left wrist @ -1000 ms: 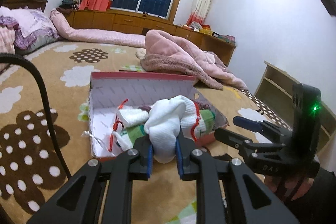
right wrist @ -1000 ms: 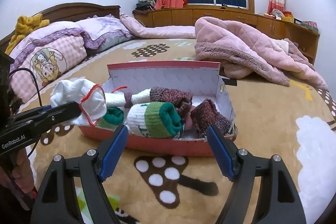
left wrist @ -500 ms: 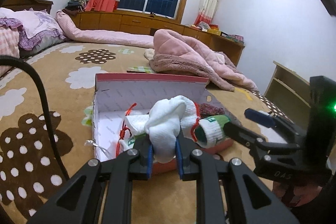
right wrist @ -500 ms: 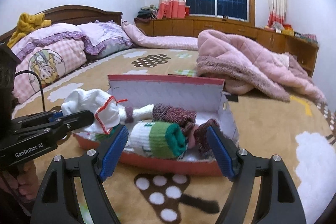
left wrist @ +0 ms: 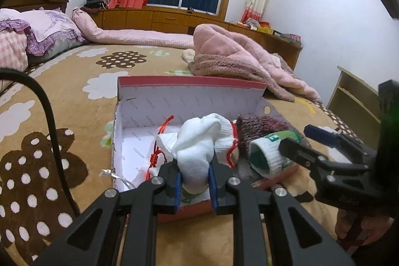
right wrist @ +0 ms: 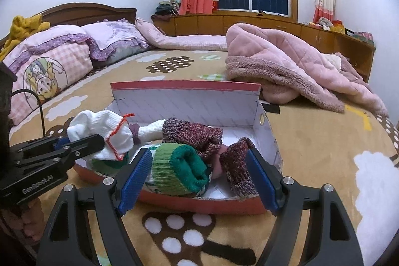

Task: Organize soft objects
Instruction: 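Carry the white sock over the shoebox and lower it inside, then open the left gripper to release the white sock in the box, then withdraw both open grippers away from the shoebox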

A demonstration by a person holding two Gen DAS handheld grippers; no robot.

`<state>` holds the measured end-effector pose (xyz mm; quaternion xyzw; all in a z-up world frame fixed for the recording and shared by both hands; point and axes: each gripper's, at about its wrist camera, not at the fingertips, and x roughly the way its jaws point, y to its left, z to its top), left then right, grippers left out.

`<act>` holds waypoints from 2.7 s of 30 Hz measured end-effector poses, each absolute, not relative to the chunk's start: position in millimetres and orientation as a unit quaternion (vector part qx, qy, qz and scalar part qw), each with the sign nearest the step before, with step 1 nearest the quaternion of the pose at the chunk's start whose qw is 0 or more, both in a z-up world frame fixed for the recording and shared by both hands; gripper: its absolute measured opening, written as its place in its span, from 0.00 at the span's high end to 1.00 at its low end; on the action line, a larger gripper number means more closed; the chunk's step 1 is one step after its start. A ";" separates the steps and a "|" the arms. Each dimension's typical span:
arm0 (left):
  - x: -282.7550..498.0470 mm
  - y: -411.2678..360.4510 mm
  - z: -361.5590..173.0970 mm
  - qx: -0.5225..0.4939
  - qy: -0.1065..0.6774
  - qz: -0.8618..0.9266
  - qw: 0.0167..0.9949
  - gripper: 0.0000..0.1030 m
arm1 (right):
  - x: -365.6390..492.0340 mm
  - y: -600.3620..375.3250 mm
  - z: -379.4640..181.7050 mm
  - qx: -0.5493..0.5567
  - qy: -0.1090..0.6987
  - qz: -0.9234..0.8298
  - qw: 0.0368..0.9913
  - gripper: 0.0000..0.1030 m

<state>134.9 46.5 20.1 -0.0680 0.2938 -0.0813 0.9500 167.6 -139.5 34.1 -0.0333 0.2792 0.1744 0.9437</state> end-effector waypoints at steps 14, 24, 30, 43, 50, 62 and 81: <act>165.1 54.1 -2.8 -0.102 0.334 -0.092 0.932 0.82 | 213.6 -134.5 5.6 0.031 0.367 0.224 0.902 0.22; 163.0 51.7 -9.6 -0.098 0.331 -0.097 0.934 0.80 | 210.5 -114.0 -8.4 -0.069 0.369 0.200 0.905 0.14; 162.0 46.8 -8.8 -0.081 0.330 -0.088 0.936 0.75 | 208.4 -111.7 -9.1 -0.070 0.361 0.200 0.908 0.14; 158.5 37.3 -9.0 -0.054 0.329 -0.063 0.941 0.67 | 206.0 -113.2 -11.3 -0.072 0.356 0.202 0.909 0.14; 153.8 39.2 -6.9 -0.037 0.321 0.014 0.946 0.37 | 203.7 -112.9 -10.4 -0.076 0.352 0.205 0.910 0.14; 150.7 39.4 -4.5 -0.033 0.318 0.011 0.948 0.32 | 196.5 -114.6 -1.0 -0.073 0.329 0.199 0.920 0.14; 149.4 45.2 3.1 -0.022 0.341 0.004 0.940 0.27 | 178.1 -114.8 14.7 -0.099 0.292 0.189 0.932 0.14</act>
